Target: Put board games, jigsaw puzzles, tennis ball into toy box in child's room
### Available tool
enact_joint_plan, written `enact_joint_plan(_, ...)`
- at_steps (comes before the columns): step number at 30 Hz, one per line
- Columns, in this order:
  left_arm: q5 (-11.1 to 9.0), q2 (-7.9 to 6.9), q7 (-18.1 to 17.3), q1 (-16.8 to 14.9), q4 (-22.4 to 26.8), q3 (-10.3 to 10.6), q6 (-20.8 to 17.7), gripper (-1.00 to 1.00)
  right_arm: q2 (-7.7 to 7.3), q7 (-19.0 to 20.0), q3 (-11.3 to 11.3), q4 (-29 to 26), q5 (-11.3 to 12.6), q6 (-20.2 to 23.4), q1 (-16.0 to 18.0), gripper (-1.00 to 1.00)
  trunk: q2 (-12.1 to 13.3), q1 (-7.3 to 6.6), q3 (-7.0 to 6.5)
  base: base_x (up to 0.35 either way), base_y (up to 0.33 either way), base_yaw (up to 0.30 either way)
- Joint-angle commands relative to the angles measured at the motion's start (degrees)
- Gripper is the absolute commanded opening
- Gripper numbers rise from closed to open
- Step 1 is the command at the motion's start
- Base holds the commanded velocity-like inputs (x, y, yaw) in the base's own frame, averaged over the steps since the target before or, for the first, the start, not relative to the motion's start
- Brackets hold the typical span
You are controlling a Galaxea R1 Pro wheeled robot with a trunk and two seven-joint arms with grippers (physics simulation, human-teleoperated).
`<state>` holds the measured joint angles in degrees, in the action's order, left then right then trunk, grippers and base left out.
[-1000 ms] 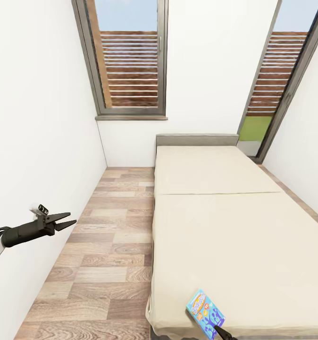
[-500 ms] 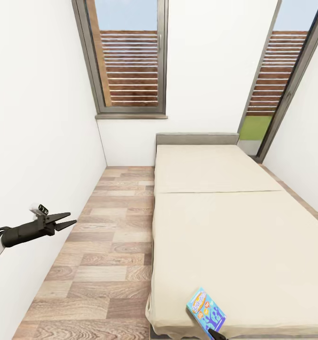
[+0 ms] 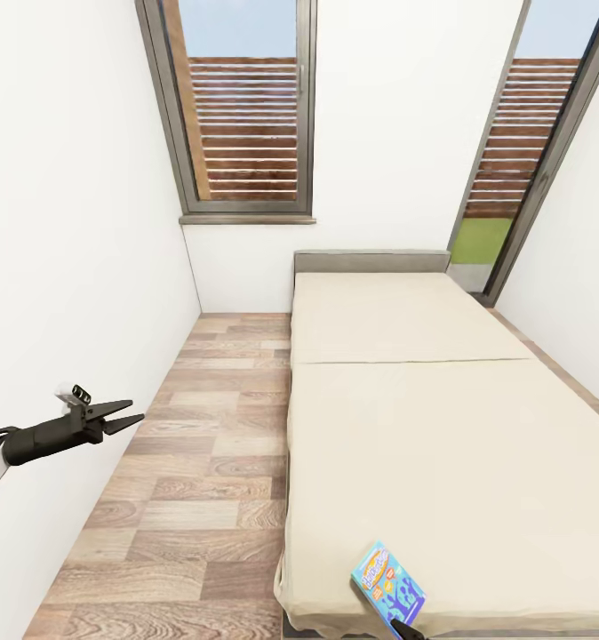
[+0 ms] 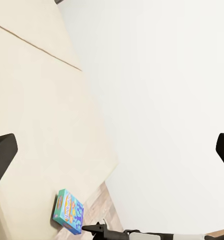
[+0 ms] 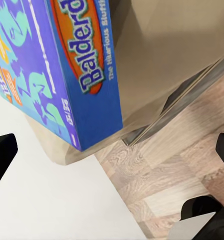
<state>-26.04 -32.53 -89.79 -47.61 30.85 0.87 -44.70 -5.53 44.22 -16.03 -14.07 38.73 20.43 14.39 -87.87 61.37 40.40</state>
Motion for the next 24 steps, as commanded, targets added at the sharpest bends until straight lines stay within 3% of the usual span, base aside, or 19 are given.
enact_joint_plan(1,-0.06,-0.04,-0.21,-0.01,0.00,0.10,-0.60,1.00,0.00,0.08,-0.08,0.01,0.40,0.49,0.03,1.00,-0.02,0.00,0.05,0.000,0.000,0.000)
enact_joint_plan(24,-0.06,-0.03,-0.21,0.06,0.00,0.06,-0.56,1.00,0.00,0.05,-0.22,0.01,0.47,0.49,0.02,1.00,-0.02,0.00,0.05,0.042,0.000,0.000)
